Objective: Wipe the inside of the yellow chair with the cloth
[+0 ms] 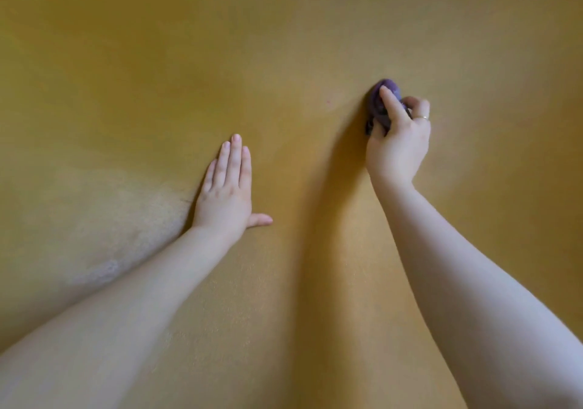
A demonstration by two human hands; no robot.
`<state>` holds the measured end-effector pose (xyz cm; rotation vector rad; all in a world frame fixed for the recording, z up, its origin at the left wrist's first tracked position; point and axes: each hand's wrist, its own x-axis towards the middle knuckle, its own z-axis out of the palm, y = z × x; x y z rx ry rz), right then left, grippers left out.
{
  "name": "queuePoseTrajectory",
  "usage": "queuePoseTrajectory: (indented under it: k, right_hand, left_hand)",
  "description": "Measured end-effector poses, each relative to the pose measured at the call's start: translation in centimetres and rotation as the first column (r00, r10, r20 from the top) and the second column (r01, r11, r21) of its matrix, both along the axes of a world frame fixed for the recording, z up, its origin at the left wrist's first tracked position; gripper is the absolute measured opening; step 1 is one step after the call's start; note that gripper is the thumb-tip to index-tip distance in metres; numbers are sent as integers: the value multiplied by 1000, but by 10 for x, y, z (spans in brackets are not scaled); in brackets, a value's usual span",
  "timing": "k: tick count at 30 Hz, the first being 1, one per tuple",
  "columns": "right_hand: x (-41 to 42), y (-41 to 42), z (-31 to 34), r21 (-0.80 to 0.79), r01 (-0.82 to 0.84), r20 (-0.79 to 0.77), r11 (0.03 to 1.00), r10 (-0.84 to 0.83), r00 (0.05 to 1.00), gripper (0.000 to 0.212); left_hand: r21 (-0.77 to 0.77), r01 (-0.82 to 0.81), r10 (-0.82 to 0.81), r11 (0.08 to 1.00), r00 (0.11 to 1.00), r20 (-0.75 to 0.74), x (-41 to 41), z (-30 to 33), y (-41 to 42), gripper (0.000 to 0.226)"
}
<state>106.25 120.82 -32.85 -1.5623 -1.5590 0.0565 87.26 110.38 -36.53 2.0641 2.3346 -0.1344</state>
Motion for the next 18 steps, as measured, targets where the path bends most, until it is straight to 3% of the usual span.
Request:
queuePoseTrajectory:
  k: [4,7,10,13,16,18]
  right_hand:
    - [-36,-6,-7,45,106,-72,993,-103,992,45]
    - [-66,-25,-20,85,-128,109,988,119,987,44]
    - [-85,-49,-38,12,-327,289,945,310,906,43]
    - [-80,-49,-31,-86,-431,338,898,434,835,42]
    - [-59,-32,-8,-228,-507,476,831,549,687,39]
    - [-41,-17,7,-170,-441,497,881,463,734,42]
  left_hand:
    - [12,6,-6,1000,1000,6,-2,-2,1,122]
    - [41,13,-15,999,1000,26,-2,-4,1,123]
    - [62,1,-3,998,999,39,-2,-4,1,122]
    - [58,-2,0,998,1000,24,-1,-2,-2,121]
    - [54,13,-12,998,999,-30,-3,-1,-5,119]
    - [40,17,-15,999,999,-52,-3,-1,-5,118]
